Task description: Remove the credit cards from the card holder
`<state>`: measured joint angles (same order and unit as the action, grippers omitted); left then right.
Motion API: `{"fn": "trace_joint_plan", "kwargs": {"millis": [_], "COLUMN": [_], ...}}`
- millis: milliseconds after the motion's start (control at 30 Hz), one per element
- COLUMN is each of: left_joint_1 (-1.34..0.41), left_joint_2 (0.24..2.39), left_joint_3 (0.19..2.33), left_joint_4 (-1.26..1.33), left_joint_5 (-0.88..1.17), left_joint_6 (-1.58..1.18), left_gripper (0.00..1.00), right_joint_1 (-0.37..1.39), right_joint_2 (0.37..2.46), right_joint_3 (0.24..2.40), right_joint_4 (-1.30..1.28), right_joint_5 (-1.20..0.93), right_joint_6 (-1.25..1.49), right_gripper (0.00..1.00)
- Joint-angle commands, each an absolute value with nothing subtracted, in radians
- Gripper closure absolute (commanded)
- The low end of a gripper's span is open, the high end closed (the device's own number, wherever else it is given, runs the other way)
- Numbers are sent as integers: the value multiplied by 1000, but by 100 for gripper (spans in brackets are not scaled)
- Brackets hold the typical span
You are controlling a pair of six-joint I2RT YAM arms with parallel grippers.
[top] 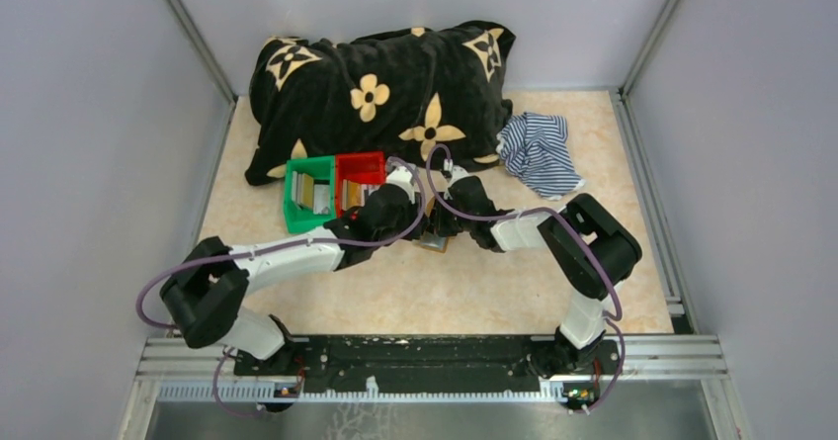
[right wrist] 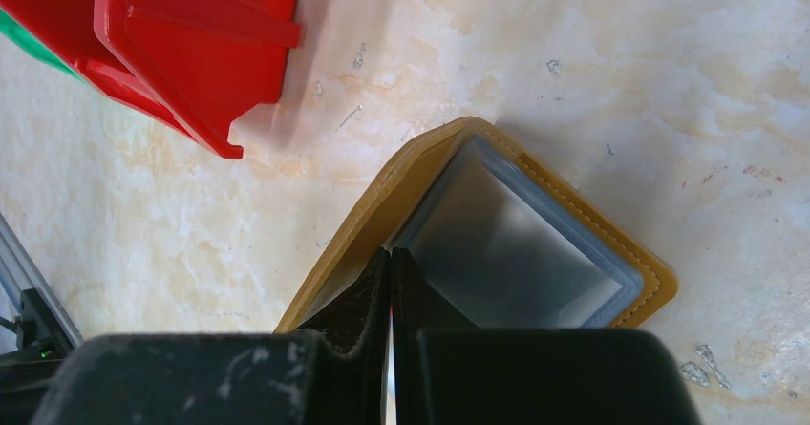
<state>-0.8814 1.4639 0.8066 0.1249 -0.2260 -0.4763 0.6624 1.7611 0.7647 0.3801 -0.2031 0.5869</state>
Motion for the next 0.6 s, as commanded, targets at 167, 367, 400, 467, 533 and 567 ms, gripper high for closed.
{"fn": "trace_joint_plan", "kwargs": {"millis": [167, 367, 400, 467, 533, 567], "left_joint_1": [-916, -919, -918, -918, -916, -911], "left_joint_2": [1517, 1522, 1528, 1535, 1540, 1542], "left_joint_3": [810, 828, 836, 852, 863, 861], "left_joint_4": [64, 34, 17, -29, -59, -66], "left_joint_5": [-286, -333, -350, -395, -445, -461], "left_joint_6": [-469, -456, -456, -462, -467, -468], "left_gripper": [69, 69, 69, 69, 69, 69], "right_joint_1": [660, 660, 660, 660, 660, 659], "right_joint_2": [1803, 1815, 1812, 1806, 1794, 1791], "right_joint_3": [758, 759, 759, 757, 752, 749], "right_joint_4": [344, 347, 345, 340, 330, 325], "right_joint_5": [-205, -209, -208, -200, -185, -175], "right_joint_6": [573, 574, 575, 574, 574, 573], "right_gripper": [100, 100, 100, 100, 100, 100]}}
